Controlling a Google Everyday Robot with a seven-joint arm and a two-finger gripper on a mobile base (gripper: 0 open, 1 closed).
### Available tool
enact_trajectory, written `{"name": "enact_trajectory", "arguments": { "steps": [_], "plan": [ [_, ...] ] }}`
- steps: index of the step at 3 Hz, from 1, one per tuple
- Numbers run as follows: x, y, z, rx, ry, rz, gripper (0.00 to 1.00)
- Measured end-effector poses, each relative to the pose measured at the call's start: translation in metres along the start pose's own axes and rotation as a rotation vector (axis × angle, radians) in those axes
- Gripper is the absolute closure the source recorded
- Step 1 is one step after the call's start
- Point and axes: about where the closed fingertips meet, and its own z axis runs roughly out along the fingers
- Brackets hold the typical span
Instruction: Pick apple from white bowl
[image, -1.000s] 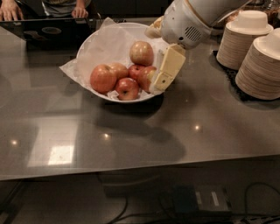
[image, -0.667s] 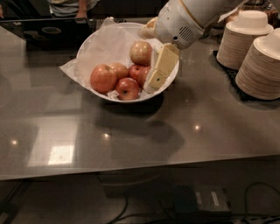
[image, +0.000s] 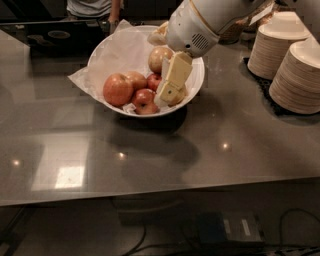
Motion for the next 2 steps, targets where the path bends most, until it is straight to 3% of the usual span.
{"name": "enact_trajectory", "arguments": {
  "steps": [1,2],
  "plan": [
    [-0.006,-0.012,0.018,-0.018,-0.013,-0.027,0.0],
    [-0.012,-0.022,0.029,-0.03,-0.027,-0.051,0.15]
  ]
}}
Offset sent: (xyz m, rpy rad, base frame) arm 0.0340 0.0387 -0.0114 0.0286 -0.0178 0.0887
